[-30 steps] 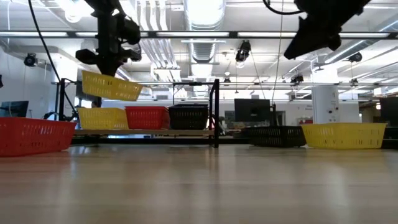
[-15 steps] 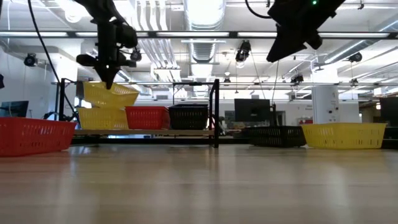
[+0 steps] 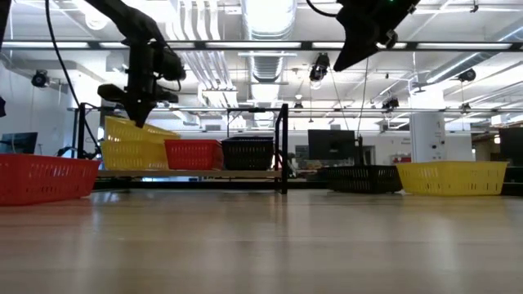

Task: Stack baskets on shelf by color
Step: Stack the left yellow bin on top of the yellow bin on the shelf, then stack the red bin on top of the red bin on the shelf

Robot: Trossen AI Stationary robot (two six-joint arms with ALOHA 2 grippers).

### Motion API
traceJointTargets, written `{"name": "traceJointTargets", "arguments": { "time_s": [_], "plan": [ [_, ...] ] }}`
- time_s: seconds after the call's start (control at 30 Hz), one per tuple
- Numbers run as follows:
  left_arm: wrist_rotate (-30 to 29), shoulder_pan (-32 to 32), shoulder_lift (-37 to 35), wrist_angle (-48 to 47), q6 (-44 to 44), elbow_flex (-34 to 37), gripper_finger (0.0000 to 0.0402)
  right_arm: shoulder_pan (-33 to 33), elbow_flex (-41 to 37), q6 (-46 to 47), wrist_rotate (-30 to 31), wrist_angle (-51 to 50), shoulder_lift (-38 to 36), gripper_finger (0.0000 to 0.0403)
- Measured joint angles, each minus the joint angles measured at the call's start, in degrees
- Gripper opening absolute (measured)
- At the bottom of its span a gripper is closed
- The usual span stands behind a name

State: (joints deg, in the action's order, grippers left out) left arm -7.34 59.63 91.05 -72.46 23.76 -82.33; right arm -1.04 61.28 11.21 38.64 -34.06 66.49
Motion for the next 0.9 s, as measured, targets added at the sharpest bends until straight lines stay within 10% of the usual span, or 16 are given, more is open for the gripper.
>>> {"name": "traceJointTargets", "arguments": {
  "time_s": [0.63, 0.9],
  "plan": [
    [2.52, -0.08, -1.92, 1.16, -0.31, -0.81, 0.0142, 3.72, 2.11, -9.58, -0.51, -0.15, -1.24, 0.0063],
    [5.48, -18.12, -8.33, -1.09, 4.07, -0.94, 0.012, 4.47, 1.31, -9.75, -3.8, -0.15, -1.24, 0.0063]
  ]
}}
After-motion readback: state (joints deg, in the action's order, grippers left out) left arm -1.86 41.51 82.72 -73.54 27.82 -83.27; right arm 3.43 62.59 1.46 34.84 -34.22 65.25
